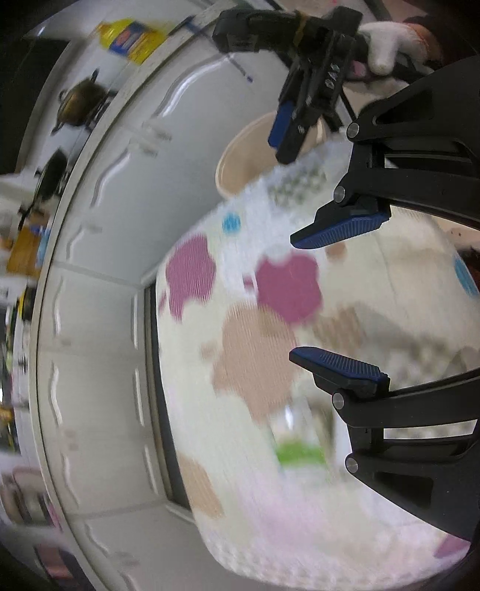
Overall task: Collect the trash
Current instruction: 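Return to the table and grasp the white sponge with the left gripper, then grasp the green-labelled tissue pack with the right gripper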
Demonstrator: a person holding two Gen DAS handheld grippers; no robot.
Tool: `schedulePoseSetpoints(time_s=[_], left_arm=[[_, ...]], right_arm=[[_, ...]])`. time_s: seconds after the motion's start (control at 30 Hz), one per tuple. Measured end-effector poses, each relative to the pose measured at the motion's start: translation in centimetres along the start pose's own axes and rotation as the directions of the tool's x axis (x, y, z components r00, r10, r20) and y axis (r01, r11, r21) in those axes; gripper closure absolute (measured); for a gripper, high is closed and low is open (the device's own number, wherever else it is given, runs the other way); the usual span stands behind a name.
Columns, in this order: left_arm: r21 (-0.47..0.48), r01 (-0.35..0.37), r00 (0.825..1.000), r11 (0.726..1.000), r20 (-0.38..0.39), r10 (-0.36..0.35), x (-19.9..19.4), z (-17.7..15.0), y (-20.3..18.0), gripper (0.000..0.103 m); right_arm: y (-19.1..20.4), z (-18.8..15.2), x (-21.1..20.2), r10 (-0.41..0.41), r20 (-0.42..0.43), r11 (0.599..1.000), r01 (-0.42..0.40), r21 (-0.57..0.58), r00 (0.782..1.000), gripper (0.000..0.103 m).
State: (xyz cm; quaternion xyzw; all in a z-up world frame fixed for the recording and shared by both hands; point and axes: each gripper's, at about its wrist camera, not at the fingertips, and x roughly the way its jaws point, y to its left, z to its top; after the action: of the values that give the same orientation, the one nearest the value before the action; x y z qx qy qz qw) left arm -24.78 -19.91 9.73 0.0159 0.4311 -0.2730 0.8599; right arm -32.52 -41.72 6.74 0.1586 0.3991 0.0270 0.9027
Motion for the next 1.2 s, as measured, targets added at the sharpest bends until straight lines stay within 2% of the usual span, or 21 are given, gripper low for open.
schedulePoseSetpoints(time_s=[0.13,0.33,0.5,0.6,0.87,0.9,0.93,0.97,1.1,1.2], left_arm=[[-0.061,-0.046,0.999,0.997,-0.019,0.045,-1.0,-1.7,4.0,0.044],[-0.125,-0.068,0.997,0.990,-0.055,0.062,-0.6,-3.3,7.1,0.044],[-0.115,-0.081,0.995,0.990,-0.068,0.074,0.6,-3.5,7.2,0.043],[-0.102,-0.093,0.994,0.990,-0.067,0.086,1.2,-3.4,7.2,0.033],[-0.080,-0.147,0.987,0.986,-0.076,0.141,2.9,-3.5,7.8,0.033],[-0.083,-0.148,0.987,0.986,-0.076,0.142,3.0,-3.6,8.1,0.037],[-0.088,-0.151,0.987,0.985,-0.073,0.145,3.0,-3.7,8.4,0.054],[-0.097,-0.167,0.984,0.981,-0.072,0.161,2.9,-3.8,8.9,0.061],[-0.177,-0.106,0.994,0.978,-0.055,0.098,1.2,-3.9,11.1,0.068],[-0.187,-0.112,0.994,0.976,-0.021,0.110,-0.7,-4.0,12.1,0.068]], right_arm=[[2.3,0.0,1.5,0.035,-0.025,0.999,-0.035,-0.028,0.999,0.041],[4.9,-0.3,2.7,0.058,-0.057,0.995,-0.063,-0.078,0.997,0.041],[5.9,-0.5,3.4,0.065,-0.077,0.993,-0.072,-0.089,0.995,0.039],[5.8,-0.5,3.5,0.065,-0.081,0.994,-0.071,-0.082,0.995,0.038],[5.6,-0.5,4.1,0.068,-0.096,0.995,-0.075,-0.068,0.993,0.038],[5.7,-0.5,4.2,0.069,-0.097,0.995,-0.076,-0.070,0.993,0.038],[5.9,-0.5,4.3,0.071,-0.099,0.994,-0.078,-0.071,0.993,0.038],[6.0,-0.5,4.4,0.073,-0.100,0.994,-0.081,-0.073,0.992,0.038],[7.2,-0.5,5.0,0.088,-0.113,0.990,-0.099,-0.097,0.990,0.038],[8.6,-0.5,5.8,0.118,-0.134,0.984,-0.134,-0.121,0.984,0.038]])
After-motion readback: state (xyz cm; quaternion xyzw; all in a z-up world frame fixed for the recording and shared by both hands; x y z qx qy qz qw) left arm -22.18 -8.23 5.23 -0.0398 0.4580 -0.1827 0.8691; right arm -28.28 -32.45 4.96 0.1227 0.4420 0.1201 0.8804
